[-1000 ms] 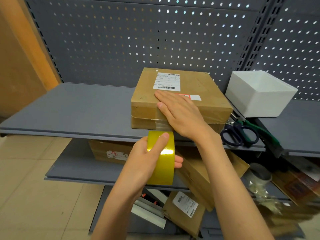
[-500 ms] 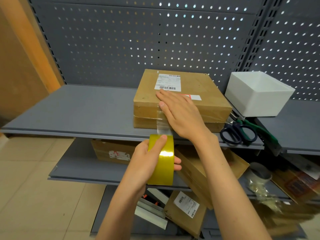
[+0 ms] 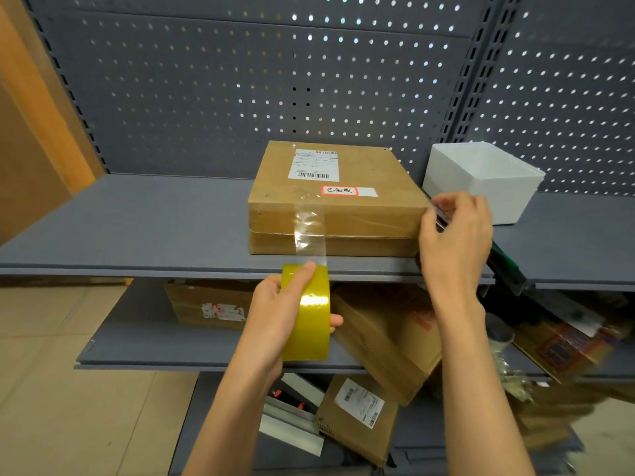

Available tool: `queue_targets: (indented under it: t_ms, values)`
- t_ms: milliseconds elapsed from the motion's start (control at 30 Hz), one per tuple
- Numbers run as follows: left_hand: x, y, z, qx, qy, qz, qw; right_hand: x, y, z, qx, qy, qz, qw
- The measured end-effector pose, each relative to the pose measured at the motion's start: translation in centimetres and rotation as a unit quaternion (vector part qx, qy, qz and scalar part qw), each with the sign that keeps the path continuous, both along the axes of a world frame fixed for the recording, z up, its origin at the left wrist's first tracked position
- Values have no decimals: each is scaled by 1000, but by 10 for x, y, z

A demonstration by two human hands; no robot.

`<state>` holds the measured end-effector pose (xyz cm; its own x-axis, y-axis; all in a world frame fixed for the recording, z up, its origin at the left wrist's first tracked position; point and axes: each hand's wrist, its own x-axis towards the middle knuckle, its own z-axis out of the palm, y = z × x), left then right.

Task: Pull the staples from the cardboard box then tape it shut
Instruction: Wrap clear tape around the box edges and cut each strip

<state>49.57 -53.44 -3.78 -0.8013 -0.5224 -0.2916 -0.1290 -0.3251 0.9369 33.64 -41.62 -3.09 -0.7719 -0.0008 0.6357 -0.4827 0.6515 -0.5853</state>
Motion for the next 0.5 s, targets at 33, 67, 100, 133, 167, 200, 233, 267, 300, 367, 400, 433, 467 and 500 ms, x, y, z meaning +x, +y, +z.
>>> queue_targets:
  t_ms: [33, 67, 100, 133, 167, 200, 233, 267, 300, 367, 400, 433, 467, 500]
  values:
    - [0, 0, 0, 0, 0, 0, 1000, 0, 5, 0, -2, -5, -14, 1000]
    - [0, 0, 0, 1, 0, 1, 1000, 0, 9, -1, 8, -17, -26, 999]
    - [0, -1, -1, 0, 1, 1, 1000, -1, 13, -4, 33, -36, -35, 998]
    - [-1, -1, -2, -1, 2, 1, 1000, -2, 16, -6, 67, -61, -41, 995]
    - [-1, -1, -2, -3, 2, 1, 1000, -3, 18, -9, 101, -86, -47, 990]
    - [-1, -2, -2, -6, 1, 1, 1000, -3, 19, -12, 128, -106, -53, 985]
    - [-1, -2, -3, -8, -1, 2, 1000, -3, 20, -13, 148, -119, -59, 980]
    - [-1, -2, -3, -11, -2, 5, 1000, -2, 20, -14, 162, -129, -65, 976]
    - [-1, -1, -3, -14, -3, 8, 1000, -2, 20, -15, 174, -139, -70, 972]
    - [-2, 0, -4, -20, -2, 16, 1000, -3, 19, -17, 202, -159, -79, 963]
    - [-2, 0, -4, -24, 0, 21, 999, -4, 18, -18, 217, -168, -83, 958]
    - [-3, 1, -5, -27, 3, 26, 999, -5, 18, -19, 232, -172, -87, 954]
    - [-3, 1, -5, -30, 6, 31, 999, -5, 17, -19, 244, -172, -90, 950]
    - [-3, 1, -6, -33, 8, 34, 999, -5, 16, -20, 252, -170, -94, 948]
